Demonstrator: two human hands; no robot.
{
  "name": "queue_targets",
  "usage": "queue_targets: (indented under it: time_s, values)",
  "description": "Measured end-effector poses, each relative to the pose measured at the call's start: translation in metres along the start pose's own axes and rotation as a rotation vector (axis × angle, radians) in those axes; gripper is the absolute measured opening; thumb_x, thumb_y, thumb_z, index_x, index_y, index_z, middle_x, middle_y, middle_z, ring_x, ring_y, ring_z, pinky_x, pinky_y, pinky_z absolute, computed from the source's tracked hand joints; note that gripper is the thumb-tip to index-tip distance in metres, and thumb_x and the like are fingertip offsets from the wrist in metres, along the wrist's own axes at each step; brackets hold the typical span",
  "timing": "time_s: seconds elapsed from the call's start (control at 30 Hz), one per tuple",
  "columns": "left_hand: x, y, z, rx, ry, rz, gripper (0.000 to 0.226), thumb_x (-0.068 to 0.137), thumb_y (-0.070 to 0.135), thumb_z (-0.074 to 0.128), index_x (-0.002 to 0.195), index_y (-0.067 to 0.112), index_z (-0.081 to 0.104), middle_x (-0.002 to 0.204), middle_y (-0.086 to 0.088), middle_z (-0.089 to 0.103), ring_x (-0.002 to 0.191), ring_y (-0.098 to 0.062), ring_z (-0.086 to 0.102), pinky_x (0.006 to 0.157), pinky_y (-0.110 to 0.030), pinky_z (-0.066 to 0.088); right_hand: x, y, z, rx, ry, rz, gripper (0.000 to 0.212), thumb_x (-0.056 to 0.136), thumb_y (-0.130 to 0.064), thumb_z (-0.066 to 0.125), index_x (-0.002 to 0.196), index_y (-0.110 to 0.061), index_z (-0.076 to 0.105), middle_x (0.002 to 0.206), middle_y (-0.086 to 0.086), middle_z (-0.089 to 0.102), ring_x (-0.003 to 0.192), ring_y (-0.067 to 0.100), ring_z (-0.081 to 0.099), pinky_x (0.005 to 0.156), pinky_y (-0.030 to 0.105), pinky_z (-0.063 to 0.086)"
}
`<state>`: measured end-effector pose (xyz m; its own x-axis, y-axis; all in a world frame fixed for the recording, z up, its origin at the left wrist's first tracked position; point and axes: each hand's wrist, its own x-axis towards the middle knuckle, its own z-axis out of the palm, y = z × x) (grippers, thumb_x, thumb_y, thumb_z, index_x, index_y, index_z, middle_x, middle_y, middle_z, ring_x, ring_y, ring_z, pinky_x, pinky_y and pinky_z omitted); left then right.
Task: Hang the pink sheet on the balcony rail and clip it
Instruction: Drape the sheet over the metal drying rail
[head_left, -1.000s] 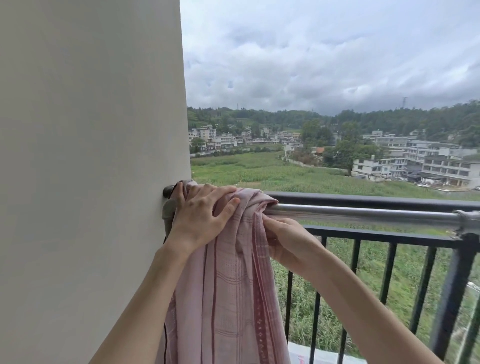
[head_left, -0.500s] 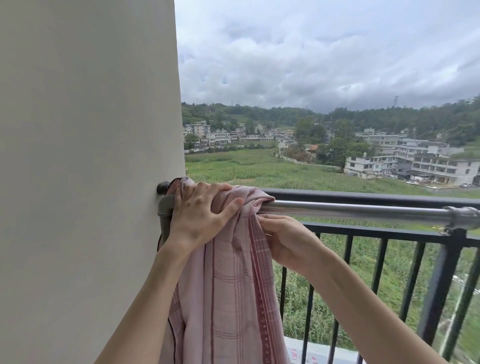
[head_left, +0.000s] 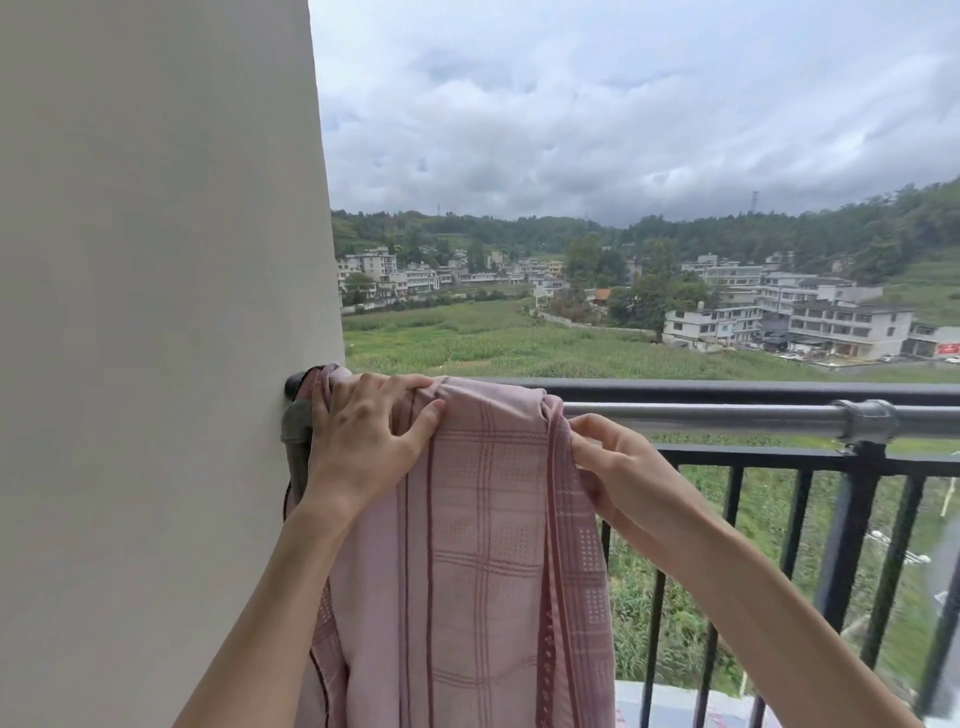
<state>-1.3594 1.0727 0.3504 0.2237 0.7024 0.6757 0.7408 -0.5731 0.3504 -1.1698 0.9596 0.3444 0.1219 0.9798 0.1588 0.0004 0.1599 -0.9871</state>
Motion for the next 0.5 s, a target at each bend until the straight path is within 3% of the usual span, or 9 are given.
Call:
queue_targets:
  time_s: [0.1,0.17,0.23,0.33,0.43,0.5]
  values:
    - [-0.005,0.011,0.002,0.057,0.074,0.018,0.039,0.088,0.054,0.043,0.120,0.035,0.054,0.130,0.002,0.049,0.132,-0.020,0.032,0.114,-0.046,-0.010,-0.003,0.000,-0.005,0.015,0.026,-0.001,0.014,0.091,-0.018,0.053,0.090,-0.006,0.059,0.071,0.003,0.060,0.059,0.012,0.051,0.064,0.029,0.043]
    - [-0.013,0.024,0.004,-0.007,0.074,0.101,0.045,0.086,0.060,0.039,0.121,0.035,0.052,0.137,0.007,0.043,0.133,-0.014,0.031,0.114,-0.044,-0.012,-0.005,-0.002,-0.009,0.084,0.049,0.014,0.010,0.086,-0.014,0.059,0.089,-0.005,0.057,0.067,0.003,0.061,0.054,0.012,0.055,0.057,0.027,0.048]
    - [-0.022,0.041,0.010,-0.091,-0.008,0.262,0.055,0.080,0.068,0.029,0.126,0.040,0.044,0.143,0.015,0.033,0.135,-0.005,0.024,0.112,-0.035,-0.020,-0.006,-0.002,-0.016,0.133,0.075,0.034,0.013,0.084,-0.014,0.061,0.090,-0.004,0.057,0.067,0.004,0.063,0.056,0.014,0.058,0.059,0.031,0.053]
    - [-0.027,0.058,0.026,-0.094,-0.146,0.373,0.054,0.085,0.065,0.035,0.135,0.044,0.031,0.145,0.024,0.025,0.138,0.001,0.012,0.096,-0.011,-0.025,-0.009,0.000,-0.033,0.193,0.113,0.030,0.014,0.087,-0.012,0.058,0.091,0.000,0.062,0.072,0.009,0.066,0.061,0.017,0.061,0.063,0.031,0.055]
    - [-0.028,0.056,0.038,-0.085,-0.102,0.316,0.061,0.081,0.068,0.031,0.135,0.041,0.032,0.142,0.021,0.030,0.135,-0.002,0.019,0.111,-0.028,-0.010,-0.015,-0.007,-0.053,0.274,0.098,0.010,0.023,0.078,-0.014,0.061,0.092,0.004,0.066,0.074,0.011,0.068,0.060,0.017,0.064,0.054,0.025,0.056]
    - [-0.030,0.053,0.041,-0.072,-0.054,0.298,0.066,0.077,0.071,0.023,0.133,0.040,0.037,0.140,0.017,0.034,0.135,-0.004,0.022,0.115,-0.035,-0.011,-0.020,-0.014,-0.066,0.392,0.109,-0.010,0.021,0.077,-0.016,0.058,0.083,0.001,0.071,0.072,0.010,0.069,0.057,0.016,0.065,0.051,0.024,0.055]
